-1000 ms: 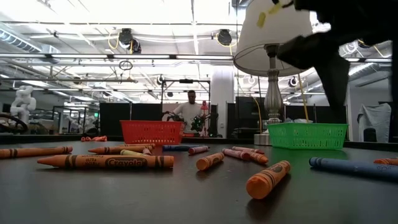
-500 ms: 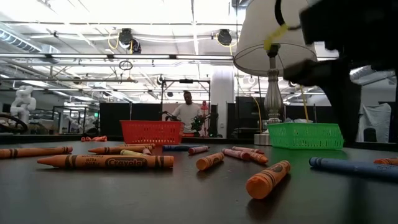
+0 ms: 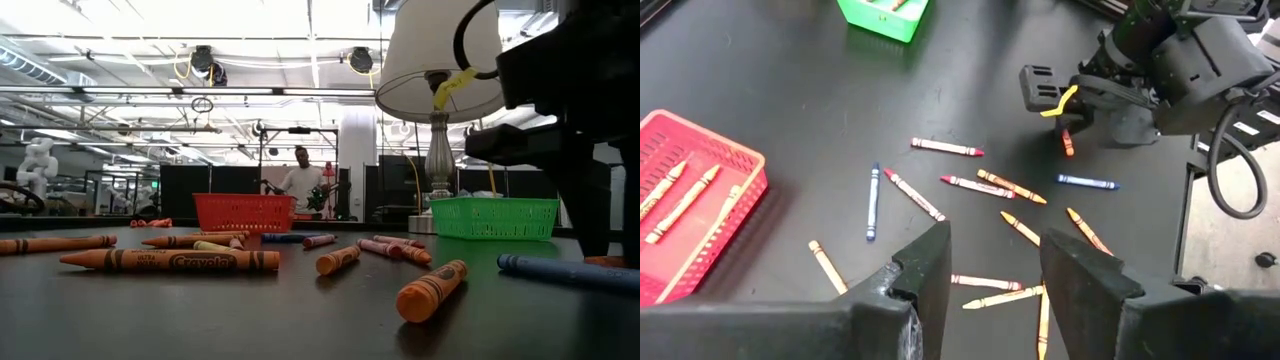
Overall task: Sort crayons
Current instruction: Put the orange crayon into the blue basket
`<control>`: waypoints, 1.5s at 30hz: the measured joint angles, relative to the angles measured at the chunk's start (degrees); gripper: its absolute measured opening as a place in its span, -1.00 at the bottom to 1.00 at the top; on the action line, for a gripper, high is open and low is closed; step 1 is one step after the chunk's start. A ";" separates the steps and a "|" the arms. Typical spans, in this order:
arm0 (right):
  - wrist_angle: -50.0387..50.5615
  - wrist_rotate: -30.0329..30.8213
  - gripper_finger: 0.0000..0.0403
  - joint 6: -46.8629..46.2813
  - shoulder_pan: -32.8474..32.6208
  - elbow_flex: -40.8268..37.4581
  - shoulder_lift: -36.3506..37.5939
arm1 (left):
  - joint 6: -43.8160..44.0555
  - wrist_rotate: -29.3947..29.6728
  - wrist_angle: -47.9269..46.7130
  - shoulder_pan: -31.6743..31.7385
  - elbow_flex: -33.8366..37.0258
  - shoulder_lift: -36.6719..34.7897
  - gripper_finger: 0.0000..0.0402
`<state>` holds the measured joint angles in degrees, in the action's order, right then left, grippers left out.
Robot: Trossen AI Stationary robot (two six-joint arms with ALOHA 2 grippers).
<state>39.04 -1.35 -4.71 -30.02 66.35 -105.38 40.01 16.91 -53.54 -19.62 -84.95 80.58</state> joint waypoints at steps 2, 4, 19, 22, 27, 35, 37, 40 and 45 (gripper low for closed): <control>-0.23 0.04 -0.86 0.00 0.00 0.00 -0.02 | 0.00 0.07 0.00 0.04 0.00 0.00 -0.23; -0.16 0.04 -0.95 -0.11 0.00 0.00 0.42 | 0.00 0.57 0.00 0.04 0.00 0.00 -0.23; 3.56 4.58 -0.99 -12.41 1.54 3.44 20.18 | -0.38 1.16 4.57 0.04 0.00 0.00 -0.23; -0.44 4.86 -0.99 -18.52 2.15 3.59 25.73 | -1.57 1.06 9.44 0.53 0.00 0.00 -0.23; -10.88 9.04 -1.00 -24.78 2.88 3.67 33.14 | -3.53 -4.53 17.05 2.21 -1.90 0.00 -0.23; -27.57 22.34 -1.00 -23.21 3.11 3.74 37.88 | -21.09 -4.30 20.75 3.84 -9.15 0.00 -0.23; -30.66 25.16 -1.00 -22.42 3.10 3.74 37.84 | -25.17 -3.32 23.58 4.27 -9.90 -0.04 -0.23; -34.90 27.87 -1.00 -21.54 3.38 3.74 37.23 | -26.74 -3.25 27.33 5.03 -9.99 -0.05 -0.23; -40.49 28.66 -1.00 -21.51 4.29 3.74 35.38 | -22.36 -6.17 29.01 5.46 -9.99 -0.02 -0.11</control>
<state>-1.45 27.31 -26.22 -25.73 70.08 -70.00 17.65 10.73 -24.53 -14.16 -94.94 80.55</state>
